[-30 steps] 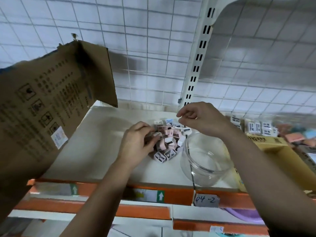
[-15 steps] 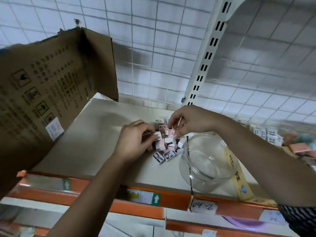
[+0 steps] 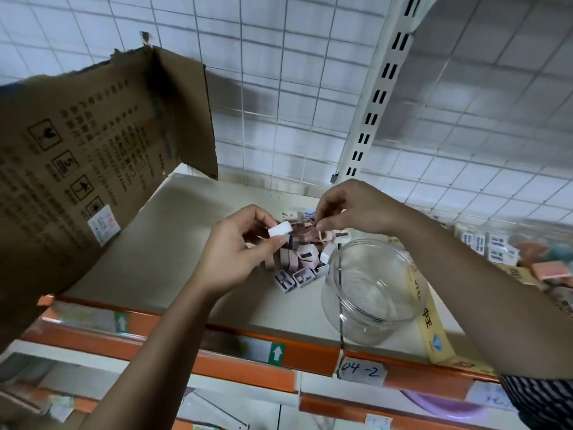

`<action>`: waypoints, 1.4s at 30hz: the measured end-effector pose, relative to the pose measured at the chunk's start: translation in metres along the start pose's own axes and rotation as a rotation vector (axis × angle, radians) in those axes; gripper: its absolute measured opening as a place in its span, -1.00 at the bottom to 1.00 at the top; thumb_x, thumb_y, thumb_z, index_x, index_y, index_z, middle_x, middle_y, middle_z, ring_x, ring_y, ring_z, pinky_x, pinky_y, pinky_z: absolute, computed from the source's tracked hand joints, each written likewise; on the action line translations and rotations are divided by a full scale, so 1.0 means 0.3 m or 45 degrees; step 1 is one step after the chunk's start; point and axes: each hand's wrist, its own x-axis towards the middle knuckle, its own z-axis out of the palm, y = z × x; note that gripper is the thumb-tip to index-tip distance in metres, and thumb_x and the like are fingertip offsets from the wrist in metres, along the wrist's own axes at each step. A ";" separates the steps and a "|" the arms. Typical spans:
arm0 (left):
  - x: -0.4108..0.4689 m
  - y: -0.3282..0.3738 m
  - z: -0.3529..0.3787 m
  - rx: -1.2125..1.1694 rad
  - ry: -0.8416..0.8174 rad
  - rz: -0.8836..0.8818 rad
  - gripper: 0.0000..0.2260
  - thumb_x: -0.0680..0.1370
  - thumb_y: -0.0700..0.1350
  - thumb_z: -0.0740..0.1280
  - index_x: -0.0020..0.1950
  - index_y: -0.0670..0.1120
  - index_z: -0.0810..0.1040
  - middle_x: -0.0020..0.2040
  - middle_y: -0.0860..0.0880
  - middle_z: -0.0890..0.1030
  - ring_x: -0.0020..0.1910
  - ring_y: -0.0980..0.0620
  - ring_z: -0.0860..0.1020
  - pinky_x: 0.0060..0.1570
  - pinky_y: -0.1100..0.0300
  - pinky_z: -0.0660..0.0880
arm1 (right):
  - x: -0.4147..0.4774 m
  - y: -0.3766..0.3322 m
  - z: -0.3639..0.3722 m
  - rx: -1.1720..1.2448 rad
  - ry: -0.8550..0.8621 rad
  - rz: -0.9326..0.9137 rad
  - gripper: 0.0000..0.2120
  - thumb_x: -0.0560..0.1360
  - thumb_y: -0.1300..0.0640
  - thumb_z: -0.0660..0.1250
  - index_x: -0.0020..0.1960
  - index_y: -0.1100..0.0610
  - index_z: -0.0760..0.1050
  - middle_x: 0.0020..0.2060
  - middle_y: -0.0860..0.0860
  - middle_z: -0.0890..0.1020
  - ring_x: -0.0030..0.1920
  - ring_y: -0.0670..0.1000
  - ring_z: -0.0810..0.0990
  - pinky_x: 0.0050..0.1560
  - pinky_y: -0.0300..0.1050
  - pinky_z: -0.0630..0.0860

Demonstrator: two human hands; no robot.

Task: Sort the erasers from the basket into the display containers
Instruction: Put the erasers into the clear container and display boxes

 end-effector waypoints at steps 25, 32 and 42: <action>0.055 0.209 0.309 0.579 -0.551 0.522 -0.74 0.36 0.02 0.51 0.03 0.05 0.65 -0.10 0.18 0.66 -0.07 0.25 0.58 -0.02 0.23 0.48 | -0.491 0.204 -0.014 0.905 0.827 0.148 -0.81 0.36 0.37 0.48 -0.11 0.13 0.65 -0.21 -0.03 0.71 -0.13 -0.02 0.68 -0.06 -0.17 0.59; 0.033 0.186 0.301 0.541 -0.400 0.547 -0.77 0.43 0.10 0.47 -0.04 -0.02 0.69 -0.13 0.16 0.66 -0.09 0.23 0.59 -0.03 0.26 0.48 | -0.473 0.175 0.007 0.638 0.831 -0.036 -0.85 0.35 0.26 0.54 -0.29 0.13 0.58 -0.26 0.00 0.69 -0.28 0.02 0.59 -0.23 -0.12 0.46; -0.018 0.010 0.166 0.805 0.301 0.376 -0.79 0.57 -0.06 0.26 0.00 -0.11 0.66 -0.09 0.02 0.68 -0.14 -0.01 0.62 -0.08 -0.05 0.53 | -0.417 0.094 0.026 -0.082 0.375 -0.422 -0.89 0.40 0.12 0.53 -0.18 0.09 0.61 -0.26 -0.15 0.65 -0.20 -0.11 0.59 -0.19 -0.25 0.47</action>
